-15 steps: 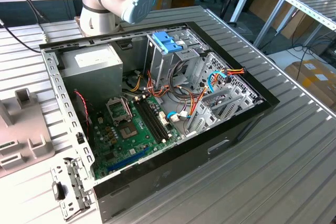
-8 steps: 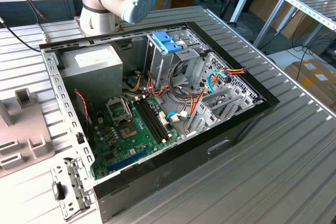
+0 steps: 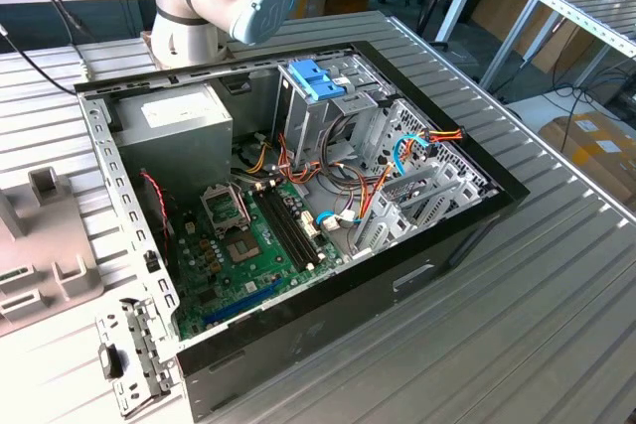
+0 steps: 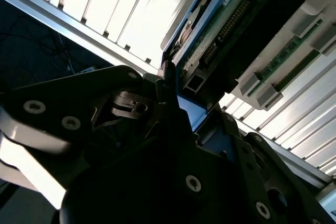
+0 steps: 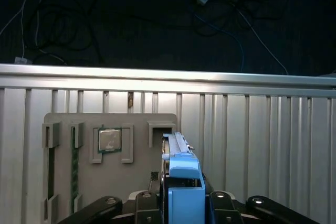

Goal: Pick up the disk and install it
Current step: 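Pick up the disk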

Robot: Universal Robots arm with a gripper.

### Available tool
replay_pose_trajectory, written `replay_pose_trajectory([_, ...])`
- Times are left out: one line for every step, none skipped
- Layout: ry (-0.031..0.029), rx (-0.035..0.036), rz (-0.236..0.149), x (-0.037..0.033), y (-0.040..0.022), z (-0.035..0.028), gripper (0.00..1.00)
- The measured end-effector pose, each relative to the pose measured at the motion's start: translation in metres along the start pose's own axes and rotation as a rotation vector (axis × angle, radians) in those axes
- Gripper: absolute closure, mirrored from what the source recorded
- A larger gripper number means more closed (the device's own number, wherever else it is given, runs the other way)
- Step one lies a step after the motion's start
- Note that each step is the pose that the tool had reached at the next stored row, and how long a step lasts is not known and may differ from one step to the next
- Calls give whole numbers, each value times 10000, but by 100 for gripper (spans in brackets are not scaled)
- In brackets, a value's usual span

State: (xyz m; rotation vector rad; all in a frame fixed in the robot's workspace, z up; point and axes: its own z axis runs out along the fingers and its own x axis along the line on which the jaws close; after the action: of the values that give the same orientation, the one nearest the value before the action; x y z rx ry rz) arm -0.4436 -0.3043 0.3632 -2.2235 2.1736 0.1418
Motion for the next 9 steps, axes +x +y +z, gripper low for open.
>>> replay_pose_trajectory([-1,0,0,-1,0,-9,63])
replay_pose_trajectory([-4,1,0,-2,1,-24,63])
replay_pose_trajectory([-5,0,0,-3,1,-35,63])
replay_pose_trajectory([-7,0,0,-4,2,-52,63])
replay_pose_trajectory([-9,1,-1,-5,3,-61,63])
replay_pose_trajectory([-10,0,-1,-6,3,-71,63])
replay_pose_trajectory([-13,1,-1,-7,4,-81,63])
replay_pose_trajectory([-14,0,-1,-8,4,-92,63])
replay_pose_trajectory([-17,1,-1,-10,5,-114,63])
